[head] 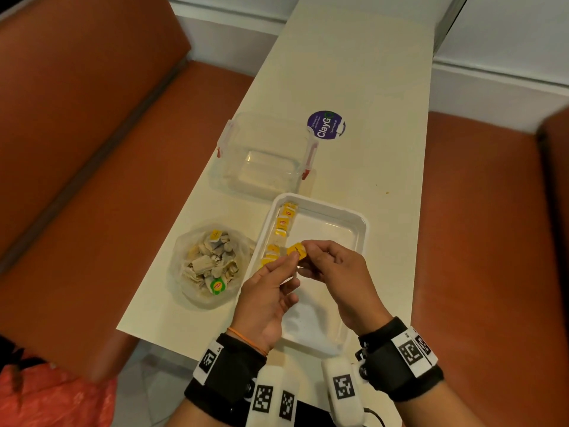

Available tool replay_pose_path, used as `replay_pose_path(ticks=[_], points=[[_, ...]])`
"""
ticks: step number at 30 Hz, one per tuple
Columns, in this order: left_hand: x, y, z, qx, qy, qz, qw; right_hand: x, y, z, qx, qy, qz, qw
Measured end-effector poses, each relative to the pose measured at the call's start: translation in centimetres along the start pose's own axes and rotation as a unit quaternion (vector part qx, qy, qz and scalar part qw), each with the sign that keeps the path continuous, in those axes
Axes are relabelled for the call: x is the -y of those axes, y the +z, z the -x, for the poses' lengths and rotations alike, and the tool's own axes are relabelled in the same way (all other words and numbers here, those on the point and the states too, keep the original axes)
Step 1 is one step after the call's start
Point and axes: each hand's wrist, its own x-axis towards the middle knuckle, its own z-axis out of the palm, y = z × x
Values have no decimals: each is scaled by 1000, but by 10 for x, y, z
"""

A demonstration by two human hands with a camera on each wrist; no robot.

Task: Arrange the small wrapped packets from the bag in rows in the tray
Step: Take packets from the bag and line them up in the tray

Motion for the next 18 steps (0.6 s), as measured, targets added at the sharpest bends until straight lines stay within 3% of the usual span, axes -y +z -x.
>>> replay_pose_path(ticks=[7,11,14,18], points=[[3,6,-7,33,-4,30,999,-4,-4,-9,-7,-8,7,1000],[0,3,-8,57,6,30,998,-3,-13,-12,23,-44,55,997],[-5,0,-6,71,16,11,997,-5,-23,-15,46,-90,182,978],[-14,0,-5,99,34,-38,994,-24,-25,-23,54,-97,367,924]])
